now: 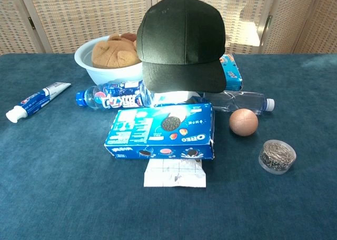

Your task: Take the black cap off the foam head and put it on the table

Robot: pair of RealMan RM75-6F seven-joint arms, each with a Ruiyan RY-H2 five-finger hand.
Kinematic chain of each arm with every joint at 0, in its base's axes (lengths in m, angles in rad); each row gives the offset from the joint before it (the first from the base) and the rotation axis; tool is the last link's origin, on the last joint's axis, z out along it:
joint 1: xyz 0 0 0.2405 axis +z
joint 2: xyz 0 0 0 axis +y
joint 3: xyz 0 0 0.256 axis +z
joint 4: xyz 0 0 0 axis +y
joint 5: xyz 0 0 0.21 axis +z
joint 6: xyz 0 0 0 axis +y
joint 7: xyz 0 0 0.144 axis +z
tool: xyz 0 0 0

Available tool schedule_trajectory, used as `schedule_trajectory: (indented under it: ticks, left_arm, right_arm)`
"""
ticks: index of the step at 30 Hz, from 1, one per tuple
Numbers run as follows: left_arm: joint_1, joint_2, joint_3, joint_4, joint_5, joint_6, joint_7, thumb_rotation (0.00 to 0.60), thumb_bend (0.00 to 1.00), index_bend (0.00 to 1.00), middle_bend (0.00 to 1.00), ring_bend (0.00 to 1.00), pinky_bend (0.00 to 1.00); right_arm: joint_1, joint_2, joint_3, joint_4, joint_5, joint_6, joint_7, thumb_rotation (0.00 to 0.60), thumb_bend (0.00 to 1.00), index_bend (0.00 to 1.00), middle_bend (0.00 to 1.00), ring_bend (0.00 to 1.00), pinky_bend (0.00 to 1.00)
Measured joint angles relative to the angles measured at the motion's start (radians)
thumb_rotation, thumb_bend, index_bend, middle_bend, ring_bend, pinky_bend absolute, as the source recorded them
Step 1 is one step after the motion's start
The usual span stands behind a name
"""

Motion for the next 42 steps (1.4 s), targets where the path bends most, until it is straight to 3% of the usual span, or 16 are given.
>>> schedule_trajectory:
  ticks: [17, 22, 25, 29, 31, 35, 39, 42]
  left_arm:
    - [-0.015, 0.002, 0.007, 0.03, 0.057, -0.007, -0.06, 0.6, 0.16, 0.06, 0.13, 0.17, 0.1]
    - [-0.043, 0.006, 0.01, 0.053, 0.106, -0.027, -0.102, 0.6, 0.16, 0.08, 0.13, 0.21, 0.17]
    - [-0.073, 0.009, 0.011, 0.064, 0.142, -0.052, -0.134, 0.6, 0.16, 0.1, 0.15, 0.27, 0.29]
    - [-0.129, 0.005, 0.01, 0.09, 0.196, -0.095, -0.19, 0.6, 0.16, 0.1, 0.3, 0.47, 0.62]
    - [-0.165, -0.002, 0.01, 0.106, 0.231, -0.121, -0.219, 0.6, 0.16, 0.13, 0.43, 0.59, 0.77]
    - [-0.238, -0.029, 0.008, 0.146, 0.307, -0.159, -0.27, 0.6, 0.16, 0.2, 0.7, 0.8, 0.95]
    - [-0.317, -0.071, 0.006, 0.197, 0.375, -0.194, -0.315, 0.6, 0.16, 0.29, 0.88, 0.94, 1.0]
    - [-0.372, -0.113, 0.0, 0.228, 0.398, -0.222, -0.338, 0.6, 0.16, 0.31, 0.96, 0.99, 1.0]
  right_arm:
    - [-0.005, 0.035, 0.029, -0.036, 0.012, 0.039, -0.024, 0.6, 0.28, 0.33, 0.29, 0.19, 0.3]
    - [-0.008, 0.051, 0.04, -0.054, 0.026, 0.047, -0.04, 0.6, 0.28, 0.33, 0.29, 0.19, 0.3]
    - [-0.008, 0.06, 0.043, -0.067, 0.027, 0.047, -0.045, 0.6, 0.28, 0.33, 0.29, 0.19, 0.3]
    - [-0.004, 0.066, 0.042, -0.075, 0.028, 0.036, -0.046, 0.6, 0.28, 0.33, 0.29, 0.19, 0.3]
    - [-0.004, 0.068, 0.043, -0.078, 0.028, 0.035, -0.047, 0.6, 0.28, 0.33, 0.29, 0.19, 0.3]
    - [-0.005, 0.071, 0.041, -0.084, 0.024, 0.037, -0.049, 0.6, 0.28, 0.33, 0.29, 0.19, 0.3]
    - [-0.009, 0.072, 0.038, -0.086, 0.022, 0.039, -0.049, 0.6, 0.28, 0.33, 0.29, 0.19, 0.3]
    - [-0.014, 0.072, 0.035, -0.086, 0.02, 0.044, -0.048, 0.6, 0.28, 0.33, 0.29, 0.19, 0.3]
